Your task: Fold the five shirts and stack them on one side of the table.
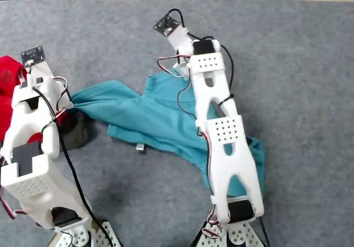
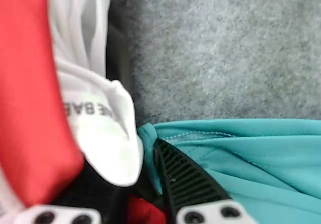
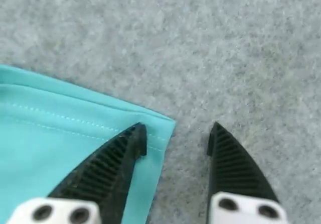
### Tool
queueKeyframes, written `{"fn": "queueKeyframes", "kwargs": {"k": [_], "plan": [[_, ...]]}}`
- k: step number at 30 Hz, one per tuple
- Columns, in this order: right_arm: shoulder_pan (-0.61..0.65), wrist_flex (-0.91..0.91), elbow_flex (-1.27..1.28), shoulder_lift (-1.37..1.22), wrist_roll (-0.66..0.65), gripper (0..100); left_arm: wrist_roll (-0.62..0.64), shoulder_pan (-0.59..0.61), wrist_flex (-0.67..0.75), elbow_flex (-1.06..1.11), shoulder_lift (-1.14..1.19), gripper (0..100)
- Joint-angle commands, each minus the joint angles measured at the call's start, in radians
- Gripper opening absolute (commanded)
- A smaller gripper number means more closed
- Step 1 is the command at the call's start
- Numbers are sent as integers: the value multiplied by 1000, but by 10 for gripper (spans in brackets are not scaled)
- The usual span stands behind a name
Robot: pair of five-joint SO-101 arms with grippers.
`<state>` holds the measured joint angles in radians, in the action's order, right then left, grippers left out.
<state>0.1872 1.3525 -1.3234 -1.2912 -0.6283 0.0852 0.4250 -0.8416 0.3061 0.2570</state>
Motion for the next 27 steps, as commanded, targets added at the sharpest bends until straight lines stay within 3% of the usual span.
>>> {"fn": "queueKeyframes", "kwargs": {"k": [1,4,16,27], "plan": [[23,-3,1,41,-26,113,-6,13,8,5,-31,29],[31,-2,2,41,-54,45,-6,13,8,4,-31,29],[28,-12,-13,44,31,14,-3,13,9,1,-31,29],[12,160,-351,65,121,14,-3,13,37,16,-35,29]]}}
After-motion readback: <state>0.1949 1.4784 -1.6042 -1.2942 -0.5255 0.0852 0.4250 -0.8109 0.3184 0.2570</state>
